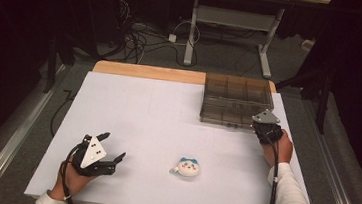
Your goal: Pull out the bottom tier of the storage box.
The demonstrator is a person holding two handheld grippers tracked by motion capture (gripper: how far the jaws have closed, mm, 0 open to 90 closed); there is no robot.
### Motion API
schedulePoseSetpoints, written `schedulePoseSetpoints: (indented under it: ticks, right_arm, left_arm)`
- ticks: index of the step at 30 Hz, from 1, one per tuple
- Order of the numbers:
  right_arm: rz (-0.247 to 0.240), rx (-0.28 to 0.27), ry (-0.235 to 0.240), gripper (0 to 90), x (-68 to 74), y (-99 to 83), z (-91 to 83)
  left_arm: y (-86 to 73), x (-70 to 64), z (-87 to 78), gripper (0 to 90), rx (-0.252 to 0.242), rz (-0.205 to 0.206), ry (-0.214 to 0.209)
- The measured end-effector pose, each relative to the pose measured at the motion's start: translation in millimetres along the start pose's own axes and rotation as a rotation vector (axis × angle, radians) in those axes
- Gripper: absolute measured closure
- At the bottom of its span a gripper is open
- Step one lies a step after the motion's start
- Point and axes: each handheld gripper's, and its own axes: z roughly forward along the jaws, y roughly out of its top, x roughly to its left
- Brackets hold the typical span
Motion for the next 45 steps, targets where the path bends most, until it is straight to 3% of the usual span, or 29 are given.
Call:
schedulePoseSetpoints:
  ticks: [5, 8, 12, 15, 18, 26, 33, 42, 45]
  right_arm:
    - [-0.026, 0.040, -0.010, 90.0, 1.4, -2.4, 7.6]
    - [0.003, 0.042, -0.001, 90.0, 0.6, -3.8, 10.3]
    - [-0.027, 0.084, 0.004, 90.0, -0.2, -5.1, 17.0]
    - [-0.010, 0.103, 0.028, 90.0, -1.8, -9.8, 20.5]
    - [0.030, 0.093, 0.044, 90.0, -2.9, -13.3, 19.3]
    - [0.033, 0.101, 0.075, 90.0, -3.9, -18.8, 11.5]
    - [0.105, 0.078, 0.084, 90.0, -3.1, -25.9, 5.4]
    - [0.104, 0.094, 0.092, 90.0, -1.8, -29.4, -3.0]
    - [0.129, 0.085, 0.106, 90.0, -1.8, -32.6, -6.4]
  left_arm:
    - [-0.2, 0.0, 0.8, 18.1, 0.003, 0.001, 0.000]
    - [-0.6, -0.3, 2.3, 18.1, 0.009, 0.002, 0.004]
    - [-0.7, -2.3, 3.3, 18.1, 0.019, 0.000, -0.006]
    - [-0.4, -3.6, 3.2, 18.1, 0.024, 0.015, -0.004]
    - [-0.7, -3.3, 3.8, 18.1, 0.024, 0.013, -0.005]
    - [-0.4, -4.6, 3.8, 18.1, 0.029, 0.026, -0.005]
    - [-0.9, -4.6, 3.1, 18.1, 0.032, 0.030, 0.000]
    - [-1.5, -3.0, 0.2, 18.1, 0.026, 0.019, 0.006]
    - [-1.2, -3.8, 0.5, 18.1, 0.027, 0.023, 0.009]
